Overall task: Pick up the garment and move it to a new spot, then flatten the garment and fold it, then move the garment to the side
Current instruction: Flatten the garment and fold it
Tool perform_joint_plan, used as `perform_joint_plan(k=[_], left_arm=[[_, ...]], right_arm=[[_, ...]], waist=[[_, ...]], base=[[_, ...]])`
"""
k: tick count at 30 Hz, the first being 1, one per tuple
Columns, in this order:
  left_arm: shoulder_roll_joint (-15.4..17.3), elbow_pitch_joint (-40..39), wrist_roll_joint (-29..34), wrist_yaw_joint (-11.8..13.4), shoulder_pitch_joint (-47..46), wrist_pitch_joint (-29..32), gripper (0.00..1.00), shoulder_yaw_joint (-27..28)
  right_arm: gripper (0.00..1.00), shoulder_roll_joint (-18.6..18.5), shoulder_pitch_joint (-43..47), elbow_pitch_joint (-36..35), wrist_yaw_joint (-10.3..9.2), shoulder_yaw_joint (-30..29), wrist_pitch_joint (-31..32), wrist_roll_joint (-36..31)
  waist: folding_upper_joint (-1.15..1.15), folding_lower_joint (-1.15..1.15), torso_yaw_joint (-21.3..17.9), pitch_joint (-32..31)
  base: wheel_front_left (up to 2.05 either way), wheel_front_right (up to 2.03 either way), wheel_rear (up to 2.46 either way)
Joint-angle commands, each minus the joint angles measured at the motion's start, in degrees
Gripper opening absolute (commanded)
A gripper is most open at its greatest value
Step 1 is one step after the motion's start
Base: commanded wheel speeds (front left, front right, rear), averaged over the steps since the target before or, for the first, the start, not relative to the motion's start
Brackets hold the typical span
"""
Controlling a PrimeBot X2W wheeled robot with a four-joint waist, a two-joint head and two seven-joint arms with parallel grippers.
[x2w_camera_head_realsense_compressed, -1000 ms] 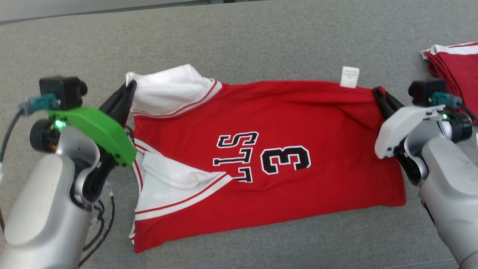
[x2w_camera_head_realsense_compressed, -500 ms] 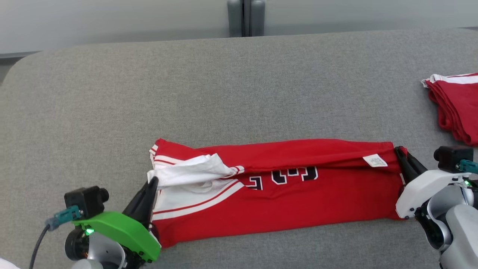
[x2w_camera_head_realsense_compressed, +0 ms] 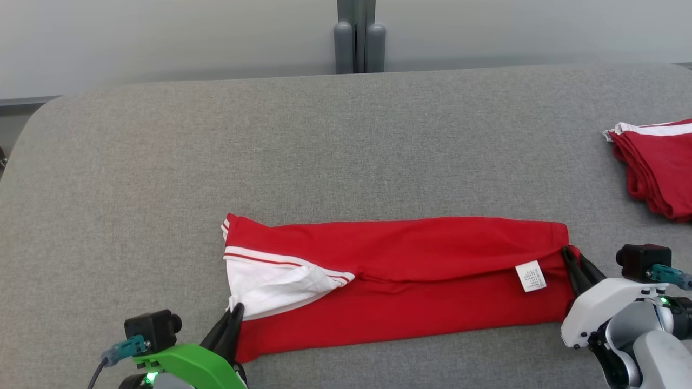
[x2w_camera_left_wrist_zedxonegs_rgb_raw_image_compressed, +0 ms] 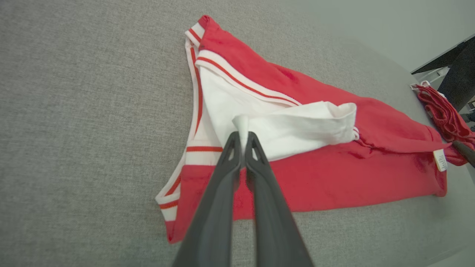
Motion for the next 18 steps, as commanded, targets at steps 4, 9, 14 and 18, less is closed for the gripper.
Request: perform_joint_plan(k=[4, 9, 14, 18], left_arm=[[0.6, -0.3, 1.7, 2.0, 2.3, -3.7, 1.00, 1.8], [1.0, -2.0, 3.7, 4.2, 3.7, -6.7, 1.00, 2.7], [0.6, -1.9, 6.3, 5.7, 2.8, -9.0, 1.00, 2.2], [0.0, -1.4, 8.4, 6.9, 1.4, -10.7, 1.00, 1.5]], right_arm=[[1.00, 1.2, 2.9, -0.1, -0.10, -2.6, -1.6, -0.9], [1.00, 2.3, 5.6, -1.7, -0.10, -6.6, -2.5, -1.5], [1.00, 3.1, 6.2, -3.9, -0.10, -8.8, -0.6, -3.0], [1.00, 2.8, 4.0, -4.7, -0.09, -8.0, 3.0, -4.1]], waist=[[0.00, 0.00, 0.0, -1.8], [0.00, 0.00, 0.5, -3.3], [0.00, 0.00, 0.5, -4.1], [0.00, 0.00, 0.5, -4.1]], base=[[0.00, 0.00, 0.00], [0.00, 0.00, 0.00], [0.00, 0.00, 0.00], [0.00, 0.00, 0.00]])
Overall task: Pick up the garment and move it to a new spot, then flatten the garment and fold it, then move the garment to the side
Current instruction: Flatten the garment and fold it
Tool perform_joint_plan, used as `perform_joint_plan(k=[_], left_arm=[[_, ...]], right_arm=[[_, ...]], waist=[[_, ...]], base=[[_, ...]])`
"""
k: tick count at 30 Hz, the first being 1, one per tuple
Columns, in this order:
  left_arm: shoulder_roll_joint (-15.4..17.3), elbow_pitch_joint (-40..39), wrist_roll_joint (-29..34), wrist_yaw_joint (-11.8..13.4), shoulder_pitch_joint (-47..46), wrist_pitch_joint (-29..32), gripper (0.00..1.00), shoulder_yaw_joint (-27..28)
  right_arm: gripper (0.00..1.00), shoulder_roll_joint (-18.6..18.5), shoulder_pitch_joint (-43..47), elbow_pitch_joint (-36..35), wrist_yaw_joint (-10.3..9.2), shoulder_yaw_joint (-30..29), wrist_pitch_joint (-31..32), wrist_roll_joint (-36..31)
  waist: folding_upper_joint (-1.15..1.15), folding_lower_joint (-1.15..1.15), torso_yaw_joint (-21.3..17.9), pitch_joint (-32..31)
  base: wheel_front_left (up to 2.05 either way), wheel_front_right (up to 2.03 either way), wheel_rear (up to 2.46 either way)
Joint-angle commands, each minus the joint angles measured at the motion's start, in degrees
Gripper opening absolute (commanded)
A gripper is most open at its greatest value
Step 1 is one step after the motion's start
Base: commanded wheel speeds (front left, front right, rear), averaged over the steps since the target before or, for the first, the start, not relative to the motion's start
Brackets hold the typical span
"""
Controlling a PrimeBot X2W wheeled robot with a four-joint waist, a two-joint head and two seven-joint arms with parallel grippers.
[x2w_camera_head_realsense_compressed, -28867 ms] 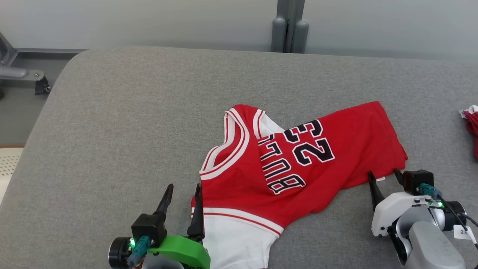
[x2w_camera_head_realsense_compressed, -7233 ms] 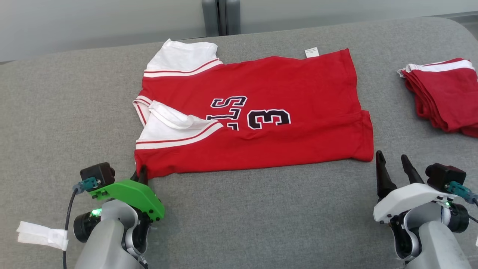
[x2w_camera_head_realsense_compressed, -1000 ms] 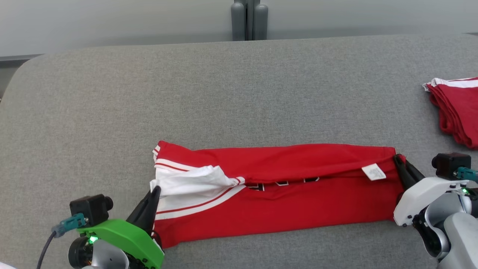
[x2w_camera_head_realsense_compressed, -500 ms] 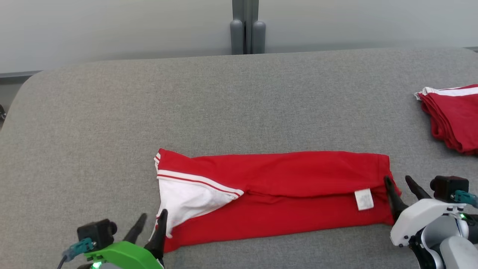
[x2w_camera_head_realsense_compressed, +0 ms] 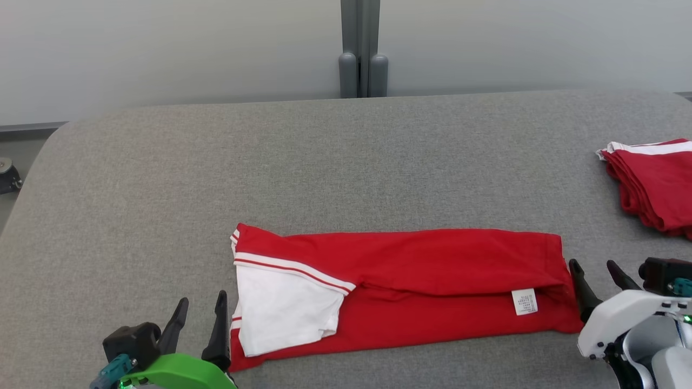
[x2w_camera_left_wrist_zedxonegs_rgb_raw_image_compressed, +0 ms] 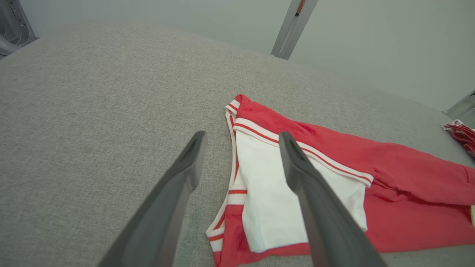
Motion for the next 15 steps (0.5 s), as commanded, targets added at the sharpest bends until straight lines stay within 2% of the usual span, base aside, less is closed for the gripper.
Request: perform_joint_plan(k=[1, 9, 15], left_arm=[[-0.3, 0.5, 1.0, 0.6, -1.3, -0.7, 1.00, -0.2], [-1.5, 2.0, 2.1, 0.6, -3.9, -2.2, 1.00, -1.1], [-1.1, 2.7, 2.1, 0.8, -4.9, -2.7, 1.00, -0.8]], right_arm=[[1.00, -0.4, -1.7, 0.3, -0.09, 0.5, 1.5, -0.3], [1.00, -2.5, -7.3, 8.4, -0.09, 2.8, 11.0, -1.1], [1.00, -2.6, -10.1, 16.6, -0.09, 2.5, 12.3, -1.0]], waist=[[0.00, 0.00, 0.0, 0.1], [0.00, 0.00, 1.7, 1.0], [0.00, 0.00, 3.6, 1.3]], base=[[0.00, 0.00, 0.00], [0.00, 0.00, 0.00], [0.00, 0.00, 0.00]])
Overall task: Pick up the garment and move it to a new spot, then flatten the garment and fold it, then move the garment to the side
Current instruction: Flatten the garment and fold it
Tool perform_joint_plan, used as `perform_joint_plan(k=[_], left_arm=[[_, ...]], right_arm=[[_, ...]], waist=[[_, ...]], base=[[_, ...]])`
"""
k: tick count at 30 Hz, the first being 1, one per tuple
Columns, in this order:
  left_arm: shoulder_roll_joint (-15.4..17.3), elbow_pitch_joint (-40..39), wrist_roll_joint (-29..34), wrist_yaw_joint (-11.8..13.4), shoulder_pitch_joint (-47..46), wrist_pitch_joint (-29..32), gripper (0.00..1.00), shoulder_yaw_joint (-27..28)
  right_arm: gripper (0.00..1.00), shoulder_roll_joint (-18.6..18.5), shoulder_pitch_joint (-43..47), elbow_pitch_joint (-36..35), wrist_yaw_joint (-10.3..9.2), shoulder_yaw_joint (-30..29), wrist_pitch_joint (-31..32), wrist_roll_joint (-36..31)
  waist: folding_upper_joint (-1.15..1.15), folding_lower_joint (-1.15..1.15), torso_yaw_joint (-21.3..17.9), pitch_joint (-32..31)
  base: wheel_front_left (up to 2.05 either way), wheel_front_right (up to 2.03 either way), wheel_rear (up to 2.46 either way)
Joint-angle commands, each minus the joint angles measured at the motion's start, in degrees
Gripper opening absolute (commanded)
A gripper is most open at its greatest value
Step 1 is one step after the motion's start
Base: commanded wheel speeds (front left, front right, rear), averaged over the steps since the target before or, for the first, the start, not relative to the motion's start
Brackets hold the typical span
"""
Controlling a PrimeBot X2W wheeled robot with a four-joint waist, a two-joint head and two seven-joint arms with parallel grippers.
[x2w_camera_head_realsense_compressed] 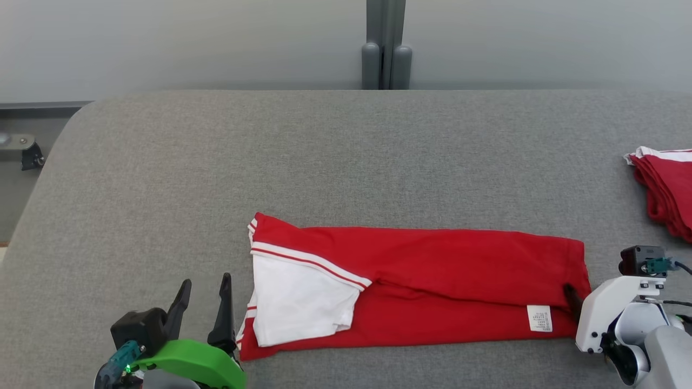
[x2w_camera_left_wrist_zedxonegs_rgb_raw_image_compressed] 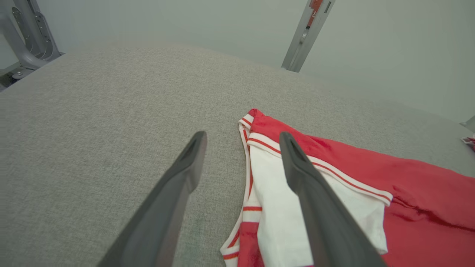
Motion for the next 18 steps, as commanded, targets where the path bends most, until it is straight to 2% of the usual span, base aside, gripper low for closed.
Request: perform_joint_plan(k=[1, 6, 7, 8, 9, 11, 12, 18], left_arm=[[0.3, 0.1, -0.2, 0.4, -1.2, -0.3, 1.00, 0.3], [0.7, 0.5, -0.4, 0.5, -1.1, -0.5, 1.00, 0.5], [0.8, 0.6, -0.3, 0.6, -1.1, -0.6, 1.00, 0.5], [0.9, 0.6, -0.2, 0.6, -1.1, -0.5, 1.00, 0.5], [0.9, 0.6, -0.1, 0.7, -1.0, -0.5, 1.00, 0.4], [1.1, 0.5, 0.0, 0.8, -1.0, -0.5, 1.00, 0.4], [1.2, 0.4, 0.0, 0.8, -1.0, -0.5, 1.00, 0.4], [1.4, 0.2, 0.2, 1.1, -0.3, -0.4, 1.00, 0.2]], right_arm=[[1.00, 0.1, -0.9, 1.5, -0.10, 0.1, 0.2, -0.2], [1.00, 1.1, -1.3, 6.0, -0.06, 1.5, 0.6, 0.8], [0.78, 1.2, -1.5, 6.7, -0.05, 1.8, 0.5, 1.1], [0.49, 1.1, -1.6, 7.2, -0.05, 2.0, 0.4, 1.2], [0.35, 1.1, -1.8, 7.8, -0.06, 2.3, 0.3, 1.4], [0.15, 1.0, -2.1, 8.8, -0.06, 2.8, -0.1, 1.6], [0.02, 0.9, -2.3, 9.2, -0.06, 2.9, -0.1, 1.8], [0.00, -1.3, -4.2, 9.8, -0.17, 3.6, -2.0, 2.6]], waist=[[0.00, 0.00, 0.8, 0.1], [0.00, 0.00, 1.5, -0.1], [0.00, 0.00, 1.6, -0.2], [0.00, 0.00, 1.6, -0.2], [0.00, 0.00, 1.5, -0.3], [0.00, 0.00, 1.4, -0.4], [0.00, 0.00, 1.2, -0.5], [0.00, 0.00, -0.3, -1.4]], base=[[0.00, 0.00, 0.00], [0.00, 0.00, 0.00], [0.00, 0.00, 0.00], [0.00, 0.00, 0.00], [0.00, 0.00, 0.00], [0.00, 0.00, 0.00], [0.00, 0.00, 0.00], [0.00, 0.00, 0.00]])
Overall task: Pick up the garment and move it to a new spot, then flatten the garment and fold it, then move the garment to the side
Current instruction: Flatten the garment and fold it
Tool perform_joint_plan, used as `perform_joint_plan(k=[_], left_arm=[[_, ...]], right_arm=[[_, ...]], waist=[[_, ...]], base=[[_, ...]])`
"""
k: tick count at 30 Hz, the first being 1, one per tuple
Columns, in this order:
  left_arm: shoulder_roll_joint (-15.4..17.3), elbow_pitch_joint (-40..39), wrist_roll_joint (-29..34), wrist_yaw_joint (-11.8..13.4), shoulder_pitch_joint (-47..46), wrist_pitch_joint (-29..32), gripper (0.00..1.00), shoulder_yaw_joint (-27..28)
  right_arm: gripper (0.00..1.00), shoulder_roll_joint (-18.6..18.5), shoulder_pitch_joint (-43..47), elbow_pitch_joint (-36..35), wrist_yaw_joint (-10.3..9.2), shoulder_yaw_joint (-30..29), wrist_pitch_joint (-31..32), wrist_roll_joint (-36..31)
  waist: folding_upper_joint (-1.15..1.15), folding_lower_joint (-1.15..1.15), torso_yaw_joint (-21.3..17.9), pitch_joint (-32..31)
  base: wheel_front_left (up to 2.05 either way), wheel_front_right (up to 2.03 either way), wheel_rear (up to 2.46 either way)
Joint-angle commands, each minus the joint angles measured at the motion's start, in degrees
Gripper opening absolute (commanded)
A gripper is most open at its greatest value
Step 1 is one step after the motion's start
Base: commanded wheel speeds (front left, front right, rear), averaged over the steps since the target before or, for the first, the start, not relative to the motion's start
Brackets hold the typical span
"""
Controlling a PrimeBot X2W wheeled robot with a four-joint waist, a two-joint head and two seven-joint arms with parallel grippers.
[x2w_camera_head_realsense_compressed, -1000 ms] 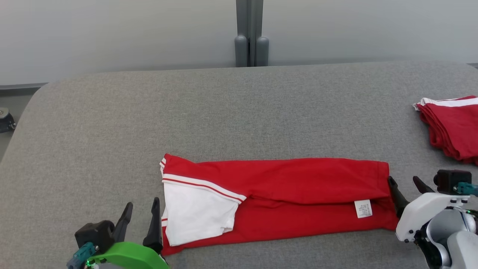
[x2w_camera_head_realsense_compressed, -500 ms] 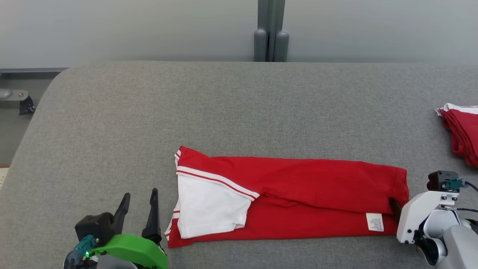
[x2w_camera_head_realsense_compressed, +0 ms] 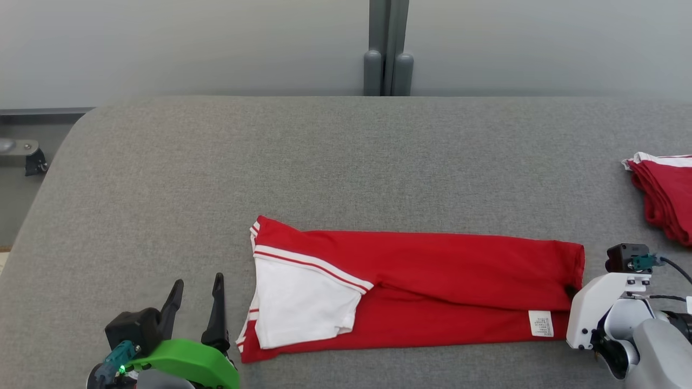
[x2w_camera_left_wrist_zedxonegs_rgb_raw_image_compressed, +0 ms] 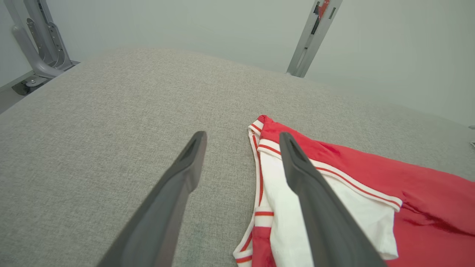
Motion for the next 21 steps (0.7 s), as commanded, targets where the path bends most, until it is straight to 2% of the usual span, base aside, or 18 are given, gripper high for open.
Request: perform_joint_plan(k=[1, 8, 12, 16, 21], left_arm=[[0.3, -0.1, 0.1, 0.2, 0.0, -0.1, 1.00, 0.0], [-0.7, 0.3, 0.2, 0.1, 0.9, -0.6, 1.00, -1.3], [-1.4, 0.9, 0.0, 0.1, 1.2, -0.9, 1.00, -1.8], [-1.7, 1.5, -0.1, -0.2, 1.1, -1.3, 1.00, -2.2], [-2.0, 2.2, 0.1, -0.5, 0.7, -1.2, 1.00, -3.0]], right_arm=[[0.00, -1.7, -0.3, 0.6, -0.26, -0.2, -0.2, 0.3], [0.00, -7.1, 0.0, -1.0, -0.24, -1.4, 1.0, 1.4], [0.00, -8.6, 1.2, -3.0, -0.21, -3.1, 2.1, 1.8], [0.00, -7.8, 2.5, -6.9, -0.21, -3.4, 3.3, 3.7], [0.00, -4.6, 4.0, -15.1, -0.17, -0.9, 5.8, 8.1]], waist=[[0.00, 0.00, -1.0, -0.6], [0.00, 0.00, -3.8, -2.2], [0.00, 0.00, -5.3, -2.7], [0.00, 0.00, -6.4, -2.8], [0.00, 0.00, -6.4, -3.1]], base=[[0.00, 0.00, 0.00], [0.00, 0.00, 0.00], [0.00, 0.00, 0.00], [0.00, 0.00, 0.00], [0.00, 0.00, 0.00]])
